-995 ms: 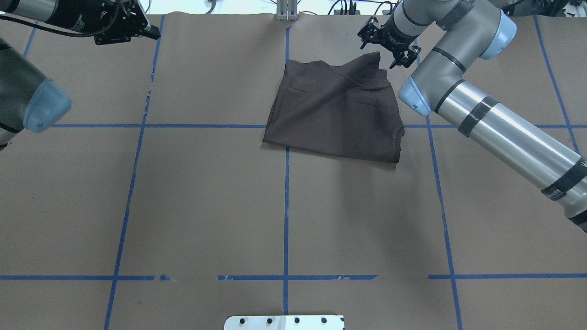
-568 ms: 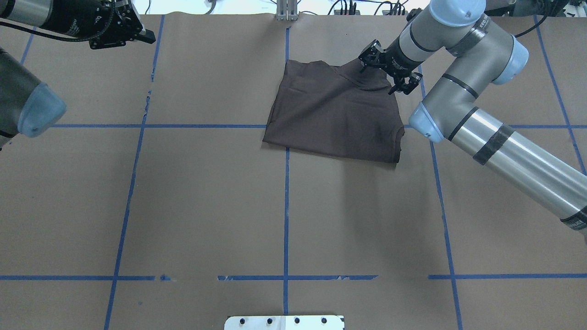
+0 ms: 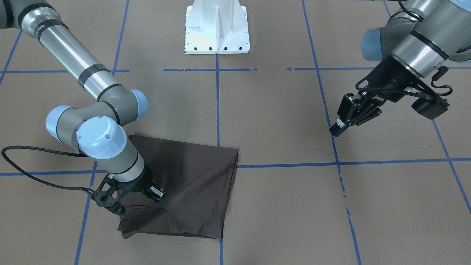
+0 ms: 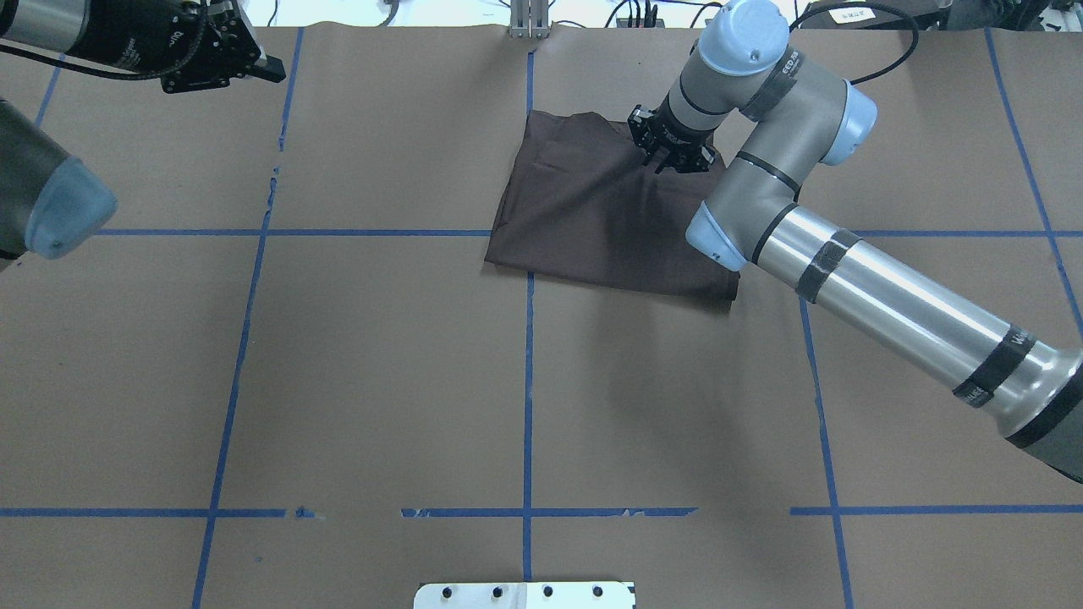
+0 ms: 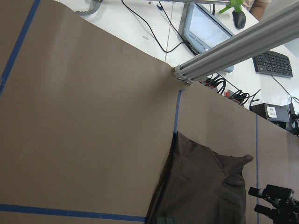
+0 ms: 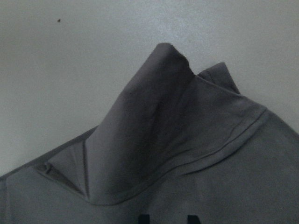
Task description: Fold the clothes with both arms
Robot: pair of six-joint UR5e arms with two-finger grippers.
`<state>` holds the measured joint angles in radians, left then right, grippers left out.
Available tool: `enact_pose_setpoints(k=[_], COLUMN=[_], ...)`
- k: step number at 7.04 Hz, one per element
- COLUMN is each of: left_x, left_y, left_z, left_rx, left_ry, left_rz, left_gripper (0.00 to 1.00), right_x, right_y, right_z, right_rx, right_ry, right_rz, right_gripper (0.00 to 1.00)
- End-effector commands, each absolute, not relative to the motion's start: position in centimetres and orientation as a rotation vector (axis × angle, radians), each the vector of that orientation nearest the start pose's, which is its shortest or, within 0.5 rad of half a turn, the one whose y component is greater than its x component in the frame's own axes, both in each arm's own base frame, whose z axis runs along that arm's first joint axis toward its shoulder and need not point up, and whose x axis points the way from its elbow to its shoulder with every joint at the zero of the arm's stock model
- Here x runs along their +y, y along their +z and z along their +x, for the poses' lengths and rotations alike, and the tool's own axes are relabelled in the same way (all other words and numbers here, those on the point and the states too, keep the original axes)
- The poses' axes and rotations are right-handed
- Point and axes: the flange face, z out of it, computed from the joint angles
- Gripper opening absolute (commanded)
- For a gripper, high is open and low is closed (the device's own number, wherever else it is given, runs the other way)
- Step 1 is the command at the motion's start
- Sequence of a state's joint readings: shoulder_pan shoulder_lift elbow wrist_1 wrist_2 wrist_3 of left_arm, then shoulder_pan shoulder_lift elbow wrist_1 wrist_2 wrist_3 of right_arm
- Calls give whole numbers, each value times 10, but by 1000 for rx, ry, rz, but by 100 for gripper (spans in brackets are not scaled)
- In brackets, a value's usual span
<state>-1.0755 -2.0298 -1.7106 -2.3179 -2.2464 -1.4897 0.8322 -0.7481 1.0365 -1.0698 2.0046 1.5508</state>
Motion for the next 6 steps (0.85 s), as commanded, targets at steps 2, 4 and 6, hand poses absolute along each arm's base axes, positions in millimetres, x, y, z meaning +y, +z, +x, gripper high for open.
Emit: enact_pose_setpoints(k=[2,4,6], left_x=[-565,-561,-555], left_y=[235,230,228], left_z=[225,222,219], left_rx=[1403,1411,1418], left_ry=[-380,-375,-371], left_rz=[222,231,238], left_gripper=[0,0,0], right_x=[-672,-730,-782], right_y=[341,385,397], right_z=[-498,-467,-412], right_rx=[-863,-753,-750], right_ry=[503,451,598], right_rz=[-31,17,98], right_gripper=[0,0,0])
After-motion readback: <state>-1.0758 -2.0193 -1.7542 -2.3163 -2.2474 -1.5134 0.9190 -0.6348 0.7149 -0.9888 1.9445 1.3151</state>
